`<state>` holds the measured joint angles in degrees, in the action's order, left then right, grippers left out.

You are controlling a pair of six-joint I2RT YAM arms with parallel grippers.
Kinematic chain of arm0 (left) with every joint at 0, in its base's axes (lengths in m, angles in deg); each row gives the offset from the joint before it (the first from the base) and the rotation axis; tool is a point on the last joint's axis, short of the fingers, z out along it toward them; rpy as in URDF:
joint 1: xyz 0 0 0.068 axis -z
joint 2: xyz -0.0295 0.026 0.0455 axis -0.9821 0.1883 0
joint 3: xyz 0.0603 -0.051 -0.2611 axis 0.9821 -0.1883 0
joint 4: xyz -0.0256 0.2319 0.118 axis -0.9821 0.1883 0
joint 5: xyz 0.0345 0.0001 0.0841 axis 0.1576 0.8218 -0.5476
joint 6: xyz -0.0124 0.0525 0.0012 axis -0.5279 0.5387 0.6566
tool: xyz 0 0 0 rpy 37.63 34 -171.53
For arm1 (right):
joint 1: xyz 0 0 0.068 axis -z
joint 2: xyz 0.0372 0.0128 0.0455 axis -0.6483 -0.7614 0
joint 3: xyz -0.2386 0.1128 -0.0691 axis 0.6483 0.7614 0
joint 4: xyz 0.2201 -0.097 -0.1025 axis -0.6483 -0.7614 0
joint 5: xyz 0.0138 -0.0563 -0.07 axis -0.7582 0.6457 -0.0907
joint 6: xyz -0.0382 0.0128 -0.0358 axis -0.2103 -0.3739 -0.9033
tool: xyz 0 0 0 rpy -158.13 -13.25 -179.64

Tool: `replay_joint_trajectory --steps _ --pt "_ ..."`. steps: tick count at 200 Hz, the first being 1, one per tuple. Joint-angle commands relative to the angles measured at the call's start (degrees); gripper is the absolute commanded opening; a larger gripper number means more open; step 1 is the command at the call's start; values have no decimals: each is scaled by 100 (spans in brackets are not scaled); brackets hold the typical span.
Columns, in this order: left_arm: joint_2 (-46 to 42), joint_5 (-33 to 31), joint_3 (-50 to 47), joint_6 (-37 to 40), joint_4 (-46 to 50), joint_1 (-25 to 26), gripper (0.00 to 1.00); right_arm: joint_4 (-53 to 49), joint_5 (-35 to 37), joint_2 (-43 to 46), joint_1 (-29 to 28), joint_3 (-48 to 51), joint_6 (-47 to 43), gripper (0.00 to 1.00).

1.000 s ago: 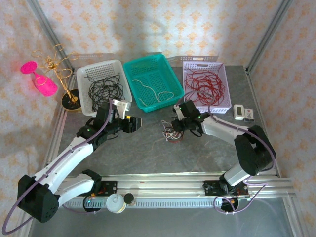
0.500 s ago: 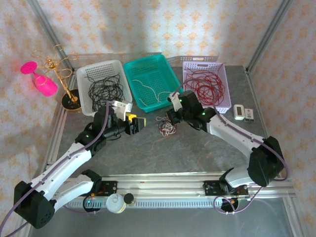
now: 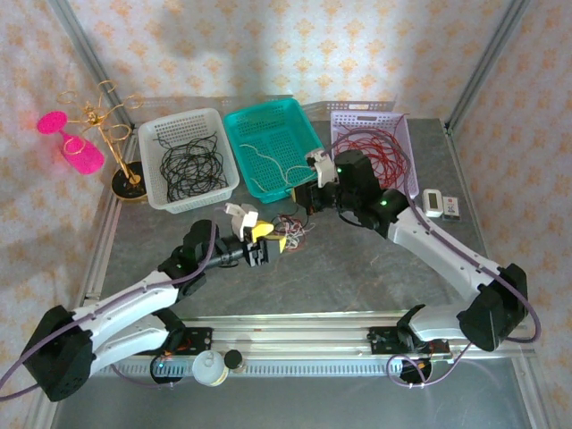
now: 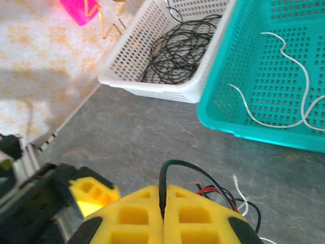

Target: Untangle the cables

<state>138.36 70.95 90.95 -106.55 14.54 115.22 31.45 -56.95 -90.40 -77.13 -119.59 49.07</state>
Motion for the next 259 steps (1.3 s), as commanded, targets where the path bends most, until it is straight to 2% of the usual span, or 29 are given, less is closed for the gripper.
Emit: replay_joint_trajectory --steps 1,21,69,104,131,156,181,209,227,259 --pt "300 240 22 174 -1390 48 70 153 -352 -38 6 -197 358 4" --pt "498 127 15 263 -1693 73 69 290 -476 -51 6 -128 514 3" --pt "675 111 213 494 -1624 240 70 675 -709 -137 1 32 748 2" --pt "1482 -17 59 339 -2340 345 70 754 -870 -285 -12 -106 855 0" --pt "2114 -397 -297 59 -3217 387 69 805 -856 -153 -32 -133 963 0" --pt "2578 -1259 -752 -261 -3885 407 69 852 -827 57 -29 -167 1082 0" --pt "2824 -1733 -1176 -540 -4382 427 66 980 -761 295 -29 -137 1219 0" --pt "2873 -1874 -1639 -762 -4917 476 65 999 -551 503 -29 -58 1172 0" --pt "2552 -1859 -1722 -822 -4734 497 66 1017 -409 544 -25 46 1037 0" --pt "1413 -2073 -1610 -522 -3265 598 70 999 -275 444 32 85 862 0"
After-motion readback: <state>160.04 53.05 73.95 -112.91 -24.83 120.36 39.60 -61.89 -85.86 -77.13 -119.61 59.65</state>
